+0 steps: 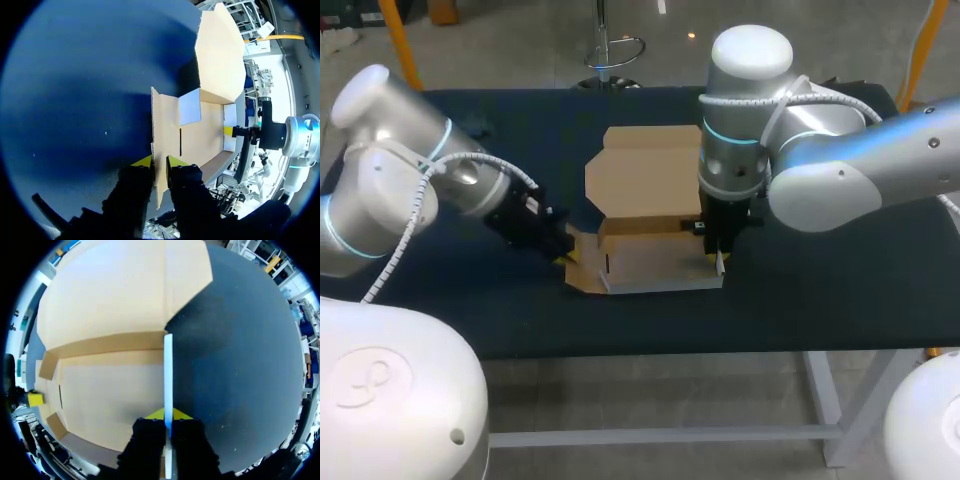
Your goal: Assemble the packaging by folding the flat box into shape, placing the metal phone stand inside, and closing the box properly
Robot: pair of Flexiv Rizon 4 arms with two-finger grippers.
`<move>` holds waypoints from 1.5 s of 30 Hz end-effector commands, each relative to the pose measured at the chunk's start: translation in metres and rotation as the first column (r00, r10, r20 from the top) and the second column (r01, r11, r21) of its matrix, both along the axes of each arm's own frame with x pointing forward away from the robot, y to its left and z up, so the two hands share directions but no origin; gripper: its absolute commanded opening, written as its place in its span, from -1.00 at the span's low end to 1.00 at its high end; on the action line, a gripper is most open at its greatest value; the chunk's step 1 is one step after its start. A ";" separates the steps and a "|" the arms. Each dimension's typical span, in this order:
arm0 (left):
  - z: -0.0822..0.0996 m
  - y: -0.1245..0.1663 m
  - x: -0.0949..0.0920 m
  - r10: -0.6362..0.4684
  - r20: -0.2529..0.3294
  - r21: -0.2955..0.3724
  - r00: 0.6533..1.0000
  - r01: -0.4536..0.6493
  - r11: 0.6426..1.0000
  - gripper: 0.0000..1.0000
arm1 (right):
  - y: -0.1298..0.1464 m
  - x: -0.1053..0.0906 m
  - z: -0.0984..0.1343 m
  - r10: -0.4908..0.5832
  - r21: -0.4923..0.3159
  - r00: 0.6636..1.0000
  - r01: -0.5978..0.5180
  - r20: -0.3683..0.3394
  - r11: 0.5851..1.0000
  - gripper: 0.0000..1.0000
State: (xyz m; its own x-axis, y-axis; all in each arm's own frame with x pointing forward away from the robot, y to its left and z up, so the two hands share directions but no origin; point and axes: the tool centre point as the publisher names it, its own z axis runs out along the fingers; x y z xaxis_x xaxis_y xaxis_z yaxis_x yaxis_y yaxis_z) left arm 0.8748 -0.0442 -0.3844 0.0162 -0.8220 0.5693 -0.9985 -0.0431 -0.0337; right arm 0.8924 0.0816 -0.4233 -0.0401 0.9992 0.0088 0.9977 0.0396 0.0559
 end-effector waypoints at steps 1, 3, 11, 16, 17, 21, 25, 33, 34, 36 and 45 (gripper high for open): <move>0.009 -0.007 -0.001 0.018 0.013 0.060 1.000 -0.018 0.998 -1.00 | 0.000 0.000 -0.001 0.000 -0.001 1.000 0.000 -0.002 1.000 -1.00; 0.012 -0.009 0.000 0.018 0.015 0.089 1.000 -0.020 0.996 -1.00 | 0.000 0.000 -0.001 0.000 -0.001 1.000 0.000 -0.002 1.000 -1.00; 0.023 -0.023 0.007 0.035 0.057 0.233 0.998 -0.048 0.971 -1.00 | 0.000 0.000 -0.001 0.000 -0.001 1.000 0.000 -0.002 1.000 -1.00; 0.026 -0.033 0.009 0.029 0.072 0.316 0.997 -0.050 0.947 -1.00 | 0.000 0.000 -0.001 0.000 -0.001 1.000 0.000 -0.002 1.000 -1.00; 0.025 -0.035 0.010 0.030 0.073 0.332 0.997 -0.052 0.942 -1.00 | 0.000 0.000 -0.001 0.000 -0.001 1.000 0.000 -0.002 1.000 -1.00; 0.024 -0.040 0.011 0.019 0.070 0.360 0.997 -0.043 0.932 -1.00 | 0.000 0.000 -0.001 0.000 -0.001 1.000 0.000 -0.002 1.000 -1.00; 0.025 -0.043 0.011 0.016 0.069 0.370 0.997 -0.041 0.928 -1.00 | 0.000 0.000 -0.001 0.000 -0.001 1.000 0.000 -0.002 1.000 -1.00; 0.037 -0.026 0.007 0.016 0.084 0.295 0.996 -0.040 0.955 -0.17 | 0.000 0.000 -0.001 0.000 -0.001 1.000 0.000 -0.002 1.000 -1.00; 0.039 -0.022 0.007 0.017 0.089 0.280 0.996 -0.041 0.959 -0.15 | 0.000 0.000 -0.001 0.000 -0.001 1.000 0.000 -0.002 1.000 -1.00; 0.044 -0.008 0.006 0.019 0.087 0.216 0.996 -0.037 0.976 -0.07 | 0.000 0.000 -0.001 0.000 -0.001 1.000 0.000 -0.002 1.000 -1.00; 0.049 0.040 0.000 0.015 0.091 0.040 0.996 -0.019 0.999 -0.08 | 0.000 0.000 -0.001 0.000 -0.001 1.000 0.000 -0.002 1.000 -1.00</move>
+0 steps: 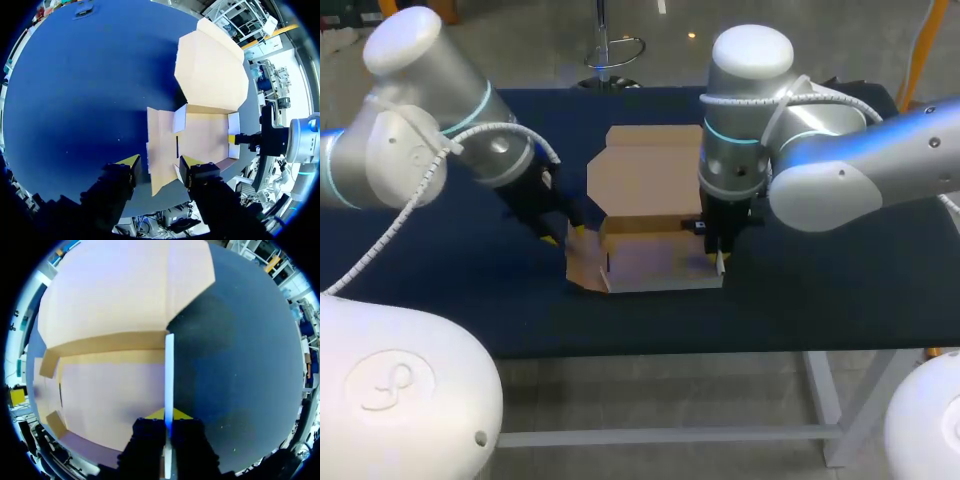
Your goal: Assemble the packaging by folding the flat box into shape, placing the metal phone stand inside, and closing the box properly
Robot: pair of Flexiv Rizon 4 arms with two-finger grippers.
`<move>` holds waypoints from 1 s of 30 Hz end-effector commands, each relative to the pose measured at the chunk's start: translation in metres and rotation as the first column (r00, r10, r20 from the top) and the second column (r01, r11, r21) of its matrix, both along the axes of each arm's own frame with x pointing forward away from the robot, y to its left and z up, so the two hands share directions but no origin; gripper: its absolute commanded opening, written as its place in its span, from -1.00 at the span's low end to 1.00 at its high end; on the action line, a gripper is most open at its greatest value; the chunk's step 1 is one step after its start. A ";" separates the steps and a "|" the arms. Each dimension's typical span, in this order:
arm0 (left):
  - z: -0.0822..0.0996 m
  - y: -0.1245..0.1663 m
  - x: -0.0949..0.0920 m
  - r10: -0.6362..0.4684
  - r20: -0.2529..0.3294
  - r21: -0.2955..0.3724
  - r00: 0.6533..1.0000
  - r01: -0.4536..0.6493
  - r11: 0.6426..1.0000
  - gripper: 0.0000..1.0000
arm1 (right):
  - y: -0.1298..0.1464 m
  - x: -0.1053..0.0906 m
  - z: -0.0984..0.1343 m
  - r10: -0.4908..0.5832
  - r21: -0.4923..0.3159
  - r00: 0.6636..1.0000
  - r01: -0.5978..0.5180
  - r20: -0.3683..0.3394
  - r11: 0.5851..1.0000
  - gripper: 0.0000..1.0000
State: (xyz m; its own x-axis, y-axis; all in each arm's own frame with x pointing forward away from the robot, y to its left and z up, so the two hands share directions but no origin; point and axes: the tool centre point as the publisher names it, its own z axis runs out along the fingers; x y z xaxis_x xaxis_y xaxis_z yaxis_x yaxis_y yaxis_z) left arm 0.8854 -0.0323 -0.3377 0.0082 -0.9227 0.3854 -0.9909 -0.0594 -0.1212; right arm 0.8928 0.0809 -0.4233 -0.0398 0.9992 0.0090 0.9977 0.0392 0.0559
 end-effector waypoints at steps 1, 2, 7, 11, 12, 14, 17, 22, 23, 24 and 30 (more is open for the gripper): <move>0.001 0.032 -0.011 -0.034 0.017 -0.191 0.999 0.037 0.981 -0.11 | 0.001 0.000 0.000 0.000 -0.001 1.000 0.000 -0.002 1.000 -1.00; -0.001 0.035 -0.011 -0.041 0.012 -0.205 0.999 0.043 0.978 -0.11 | 0.001 0.000 0.000 0.000 -0.001 1.000 0.000 -0.002 1.000 -1.00; -0.009 0.043 -0.011 -0.068 0.012 -0.248 0.998 0.069 0.966 -0.18 | 0.001 0.000 0.000 0.000 -0.001 1.000 0.000 -0.002 1.000 -1.00; -0.016 0.048 -0.011 -0.077 0.007 -0.291 0.997 0.076 0.954 -0.30 | 0.001 0.000 0.000 0.000 -0.001 1.000 0.000 -0.002 1.000 -1.00; -0.018 0.049 -0.010 -0.077 0.002 -0.298 0.997 0.074 0.952 -0.37 | 0.001 0.000 0.000 0.000 -0.001 1.000 0.000 -0.002 1.000 -1.00; -0.022 0.050 -0.010 -0.079 -0.005 -0.309 0.997 0.074 0.948 -0.36 | 0.001 0.000 0.000 0.000 -0.001 1.000 0.000 -0.002 1.000 -1.00; -0.030 0.050 -0.009 -0.086 -0.016 -0.330 0.996 0.076 0.941 -0.40 | 0.001 0.000 0.000 0.000 -0.001 1.000 0.000 -0.002 1.000 -1.00; -0.042 0.048 -0.009 -0.096 -0.031 -0.363 0.995 0.079 0.928 -0.42 | 0.001 0.000 0.000 0.000 -0.001 1.000 0.000 -0.002 1.000 -1.00; -0.043 0.047 -0.009 -0.098 -0.033 -0.371 0.995 0.079 0.925 -0.48 | 0.001 0.000 0.000 0.000 -0.001 1.000 0.000 -0.002 1.000 -1.00; -0.045 0.047 -0.009 -0.097 -0.034 -0.377 0.995 0.078 0.923 -0.51 | 0.001 0.000 0.000 0.000 -0.001 1.000 0.000 -0.002 1.000 -1.00; -0.054 0.041 -0.008 -0.105 -0.047 -0.405 0.993 0.077 0.911 -0.56 | 0.001 0.000 0.000 0.000 -0.001 1.000 0.000 -0.002 1.000 -1.00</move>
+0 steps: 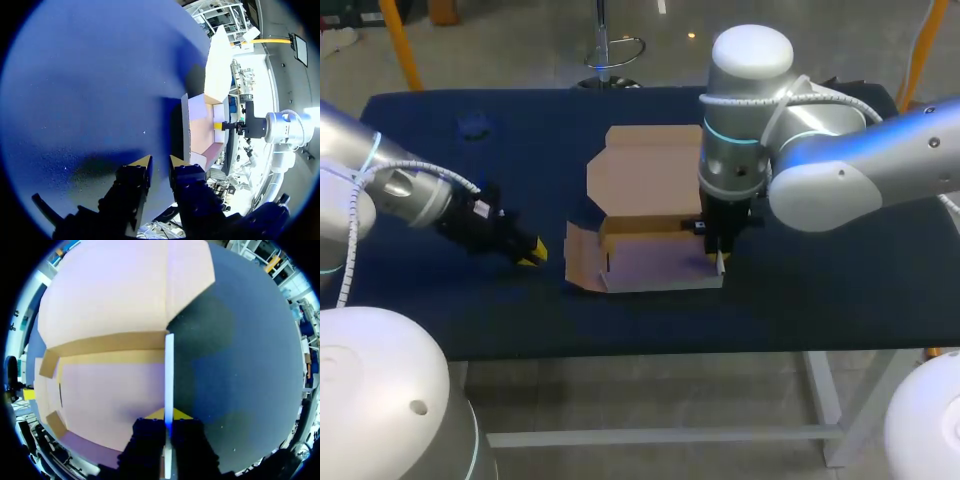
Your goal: Assemble the packaging by folding the flat box into shape, placing the metal phone stand inside, and closing the box properly
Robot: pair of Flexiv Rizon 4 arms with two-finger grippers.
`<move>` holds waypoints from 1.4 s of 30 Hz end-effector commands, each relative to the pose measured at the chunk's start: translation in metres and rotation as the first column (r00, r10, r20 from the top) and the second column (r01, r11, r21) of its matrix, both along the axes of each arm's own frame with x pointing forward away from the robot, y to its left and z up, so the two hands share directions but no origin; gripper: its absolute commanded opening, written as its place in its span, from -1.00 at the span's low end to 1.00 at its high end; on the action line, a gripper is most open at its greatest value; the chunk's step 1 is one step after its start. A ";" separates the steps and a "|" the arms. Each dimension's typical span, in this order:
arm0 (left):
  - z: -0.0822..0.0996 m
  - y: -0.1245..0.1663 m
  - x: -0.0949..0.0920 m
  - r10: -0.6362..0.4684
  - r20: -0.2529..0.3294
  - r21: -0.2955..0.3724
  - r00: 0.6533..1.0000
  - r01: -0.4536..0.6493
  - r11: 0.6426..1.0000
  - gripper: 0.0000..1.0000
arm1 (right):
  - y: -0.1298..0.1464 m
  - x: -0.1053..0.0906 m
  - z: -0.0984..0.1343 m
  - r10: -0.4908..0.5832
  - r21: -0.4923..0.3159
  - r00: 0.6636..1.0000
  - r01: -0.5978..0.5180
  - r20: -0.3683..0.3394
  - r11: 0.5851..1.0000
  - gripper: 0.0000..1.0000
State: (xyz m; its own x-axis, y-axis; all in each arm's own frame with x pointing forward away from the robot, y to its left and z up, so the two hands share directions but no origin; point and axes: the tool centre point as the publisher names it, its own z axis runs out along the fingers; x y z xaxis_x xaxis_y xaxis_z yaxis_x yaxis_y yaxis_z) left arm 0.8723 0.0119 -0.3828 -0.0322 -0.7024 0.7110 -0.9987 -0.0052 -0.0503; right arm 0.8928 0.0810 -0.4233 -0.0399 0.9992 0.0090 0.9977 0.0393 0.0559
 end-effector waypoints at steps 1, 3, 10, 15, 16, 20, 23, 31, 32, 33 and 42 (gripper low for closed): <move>-0.010 -0.004 0.005 -0.008 -0.012 -0.025 1.000 0.008 1.000 -0.56 | 0.001 0.000 0.000 0.000 -0.001 1.000 0.000 -0.002 1.000 -1.00; -0.013 -0.007 0.005 -0.004 -0.017 -0.036 1.000 0.003 0.999 -0.55 | 0.001 0.000 0.000 0.000 -0.001 1.000 0.000 -0.002 1.000 -1.00; -0.019 -0.020 0.005 0.003 -0.018 -0.080 1.000 -0.004 0.997 -0.64 | 0.001 0.000 0.000 0.000 -0.001 1.000 0.000 -0.002 1.000 -1.00; -0.020 -0.030 0.004 -0.003 -0.014 -0.107 1.000 0.002 0.994 -0.68 | 0.001 0.000 0.000 0.000 -0.001 1.000 0.000 -0.002 1.000 -1.00; -0.019 -0.032 0.004 -0.005 -0.012 -0.112 1.000 0.003 0.994 -0.66 | 0.001 0.000 0.000 0.000 -0.001 1.000 0.000 -0.002 1.000 -1.00; -0.015 -0.039 0.002 -0.011 -0.002 -0.135 1.000 0.011 0.991 -0.68 | 0.001 0.000 0.000 0.000 -0.001 1.000 0.000 -0.002 1.000 -1.00; -0.012 -0.044 0.001 -0.014 0.006 -0.144 1.000 0.015 0.989 -0.66 | 0.001 0.000 0.000 0.000 -0.001 1.000 0.000 -0.002 1.000 -1.00; -0.002 -0.057 0.000 -0.017 0.030 -0.174 0.999 0.022 0.984 -0.58 | 0.001 0.000 0.000 0.000 -0.001 1.000 0.000 -0.002 1.000 -1.00; -0.001 -0.058 0.000 -0.018 0.033 -0.179 0.999 0.023 0.984 -0.57 | 0.001 0.000 0.000 0.000 -0.001 1.000 0.000 -0.002 1.000 -1.00; 0.001 -0.060 0.000 -0.017 0.036 -0.182 0.999 0.024 0.983 -0.58 | 0.001 0.000 0.000 0.000 -0.001 1.000 0.000 -0.002 1.000 -1.00; 0.009 -0.076 0.001 -0.013 0.055 -0.217 0.998 0.024 0.976 -0.47 | 0.001 0.000 0.000 0.000 -0.001 1.000 0.000 -0.002 1.000 -1.00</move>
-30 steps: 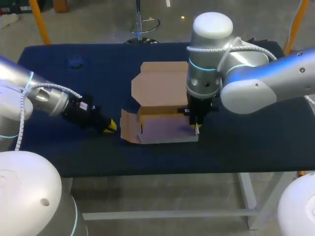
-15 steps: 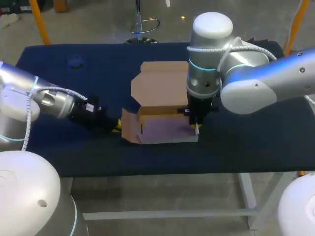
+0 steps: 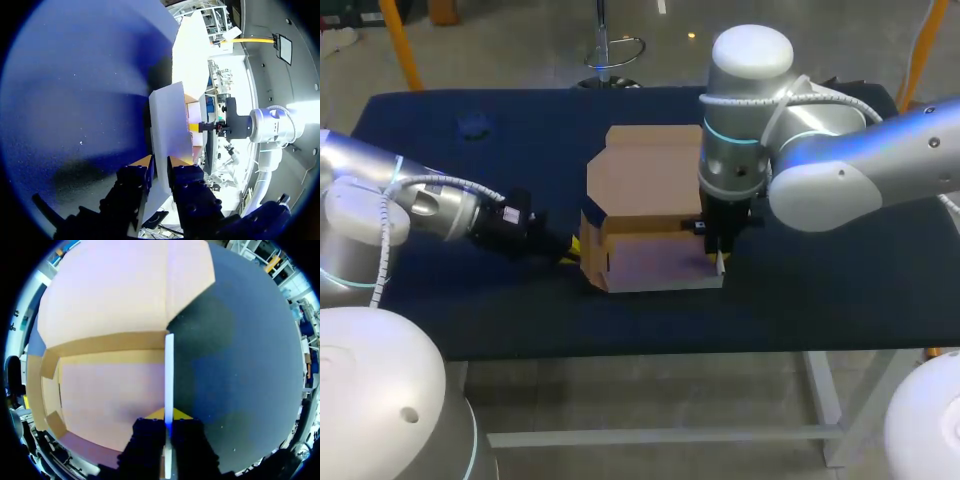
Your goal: Assemble the packaging by folding the flat box into shape, placing the metal phone stand inside, and closing the box properly
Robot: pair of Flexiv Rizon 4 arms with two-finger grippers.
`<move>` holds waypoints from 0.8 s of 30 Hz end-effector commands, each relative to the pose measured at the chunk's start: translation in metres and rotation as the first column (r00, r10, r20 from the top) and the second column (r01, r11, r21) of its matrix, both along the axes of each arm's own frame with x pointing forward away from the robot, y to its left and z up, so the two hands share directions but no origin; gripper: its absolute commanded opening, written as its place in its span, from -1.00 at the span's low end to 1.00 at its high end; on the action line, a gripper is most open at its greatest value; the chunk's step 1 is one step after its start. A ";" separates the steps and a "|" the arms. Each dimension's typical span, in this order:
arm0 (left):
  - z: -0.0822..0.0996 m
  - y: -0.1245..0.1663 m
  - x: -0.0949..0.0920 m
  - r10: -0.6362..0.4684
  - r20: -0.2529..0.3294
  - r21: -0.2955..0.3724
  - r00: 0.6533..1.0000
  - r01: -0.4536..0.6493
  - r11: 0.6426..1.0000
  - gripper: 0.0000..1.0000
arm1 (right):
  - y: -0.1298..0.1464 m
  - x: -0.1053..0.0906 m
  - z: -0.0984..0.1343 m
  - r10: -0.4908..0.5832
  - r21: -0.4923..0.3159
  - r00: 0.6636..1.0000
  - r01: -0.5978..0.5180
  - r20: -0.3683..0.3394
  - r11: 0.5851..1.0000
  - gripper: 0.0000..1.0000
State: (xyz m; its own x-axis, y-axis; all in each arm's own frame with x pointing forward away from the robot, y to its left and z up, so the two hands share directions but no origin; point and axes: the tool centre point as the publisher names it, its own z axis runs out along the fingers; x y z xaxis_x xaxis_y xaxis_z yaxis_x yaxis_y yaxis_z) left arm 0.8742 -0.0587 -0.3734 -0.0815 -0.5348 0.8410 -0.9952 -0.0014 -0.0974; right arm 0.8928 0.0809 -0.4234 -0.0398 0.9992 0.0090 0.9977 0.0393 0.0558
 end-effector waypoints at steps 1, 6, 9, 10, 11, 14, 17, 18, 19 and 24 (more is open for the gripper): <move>0.001 -0.008 -0.001 0.000 0.007 -0.008 1.000 0.001 1.000 -0.43 | 0.001 0.000 0.000 0.000 -0.001 1.000 0.000 -0.002 1.000 -1.00; 0.004 -0.017 0.001 -0.005 0.012 -0.011 1.000 0.005 1.000 -0.37 | 0.001 0.000 0.000 0.000 -0.001 1.000 0.000 -0.002 1.000 -1.00; 0.005 -0.019 0.002 -0.001 0.016 -0.017 1.000 0.001 1.000 -0.37 | 0.001 0.000 0.000 0.000 -0.001 1.000 0.000 -0.002 1.000 -1.00; 0.006 -0.020 0.002 0.000 0.017 -0.020 1.000 0.000 1.000 -0.36 | 0.001 0.000 0.000 0.000 -0.001 1.000 0.000 -0.002 1.000 -1.00; 0.006 -0.021 0.002 0.005 0.017 -0.023 1.000 -0.005 1.000 -0.35 | 0.001 0.000 0.000 0.000 -0.001 1.000 0.000 -0.002 1.000 -1.00; 0.008 -0.022 0.003 0.012 0.018 -0.030 1.000 -0.012 0.999 -0.33 | 0.001 0.000 0.000 0.000 -0.001 1.000 0.000 -0.002 1.000 -1.00; 0.009 -0.025 0.003 0.015 0.017 -0.033 1.000 -0.015 0.999 -0.31 | 0.001 0.000 0.000 0.000 -0.001 1.000 0.000 -0.002 1.000 -1.00; 0.008 -0.027 0.002 0.014 0.014 -0.030 1.000 -0.014 0.999 -0.29 | 0.001 0.000 0.000 0.000 -0.001 1.000 0.000 -0.002 1.000 -1.00; 0.008 -0.028 0.002 0.013 0.013 -0.028 1.000 -0.013 1.000 -0.29 | 0.001 0.000 0.000 0.000 -0.001 1.000 0.000 -0.002 1.000 -1.00; 0.005 -0.036 0.002 0.010 0.003 -0.014 1.000 -0.010 1.000 -0.26 | 0.001 0.000 0.000 0.000 -0.001 1.000 0.000 -0.002 1.000 -1.00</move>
State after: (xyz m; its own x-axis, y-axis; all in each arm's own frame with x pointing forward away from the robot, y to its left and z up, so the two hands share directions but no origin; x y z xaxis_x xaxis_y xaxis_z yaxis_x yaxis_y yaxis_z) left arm 0.8742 -0.0891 -0.3667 -0.0818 -0.5181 0.8514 -0.9944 -0.0146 -0.1044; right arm 0.8928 0.0809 -0.4234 -0.0398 0.9992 0.0089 0.9977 0.0393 0.0558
